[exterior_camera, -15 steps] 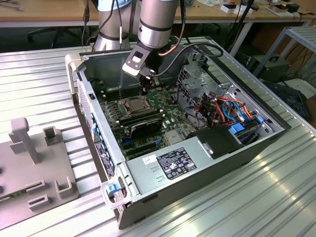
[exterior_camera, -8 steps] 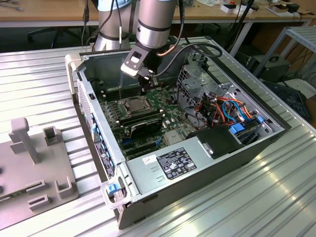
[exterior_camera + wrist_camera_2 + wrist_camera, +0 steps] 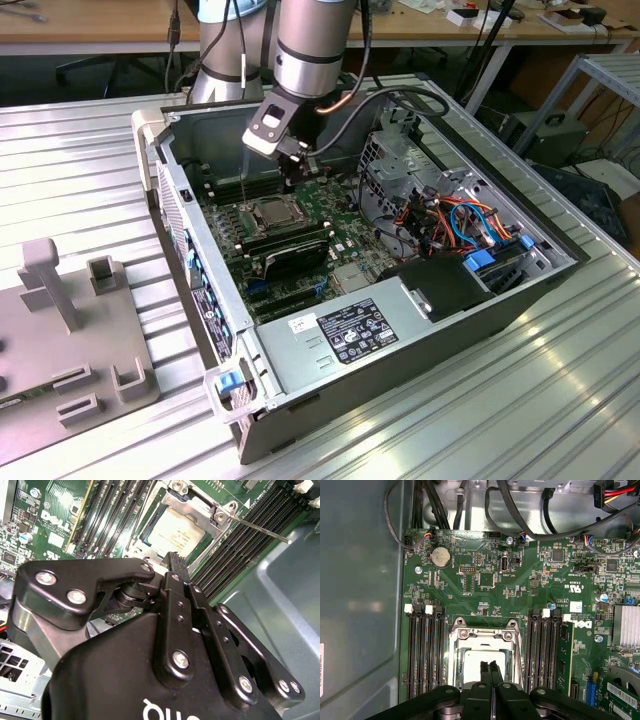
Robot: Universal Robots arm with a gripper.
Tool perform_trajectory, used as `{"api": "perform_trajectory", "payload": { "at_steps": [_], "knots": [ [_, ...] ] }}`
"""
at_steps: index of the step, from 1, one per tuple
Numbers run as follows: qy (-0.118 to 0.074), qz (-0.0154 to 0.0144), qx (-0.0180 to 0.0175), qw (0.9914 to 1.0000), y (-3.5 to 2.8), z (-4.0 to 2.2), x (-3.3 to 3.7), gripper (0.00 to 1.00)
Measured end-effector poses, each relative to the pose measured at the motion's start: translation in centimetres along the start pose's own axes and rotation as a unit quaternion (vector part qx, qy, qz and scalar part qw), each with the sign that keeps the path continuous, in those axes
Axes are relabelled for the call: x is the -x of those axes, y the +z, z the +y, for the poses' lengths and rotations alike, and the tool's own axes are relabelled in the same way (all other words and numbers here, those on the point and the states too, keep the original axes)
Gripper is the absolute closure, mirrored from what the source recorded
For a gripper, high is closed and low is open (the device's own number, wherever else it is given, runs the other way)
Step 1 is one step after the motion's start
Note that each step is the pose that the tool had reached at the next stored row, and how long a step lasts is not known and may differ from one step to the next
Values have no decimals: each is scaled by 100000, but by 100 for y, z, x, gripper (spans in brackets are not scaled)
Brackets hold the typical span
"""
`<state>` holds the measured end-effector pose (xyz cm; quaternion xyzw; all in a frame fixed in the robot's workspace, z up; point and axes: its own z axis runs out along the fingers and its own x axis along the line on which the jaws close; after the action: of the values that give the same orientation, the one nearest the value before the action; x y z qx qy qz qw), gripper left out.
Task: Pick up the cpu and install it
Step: 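Close the cpu cover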
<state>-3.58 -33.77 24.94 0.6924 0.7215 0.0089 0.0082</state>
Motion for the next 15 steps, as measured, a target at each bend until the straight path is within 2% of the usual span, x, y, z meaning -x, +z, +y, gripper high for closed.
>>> {"api": "perform_trajectory", "payload": {
  "at_steps": [15],
  "knots": [
    [1,-3,37,100000,-1,-33,-1,89]
  ]
}}
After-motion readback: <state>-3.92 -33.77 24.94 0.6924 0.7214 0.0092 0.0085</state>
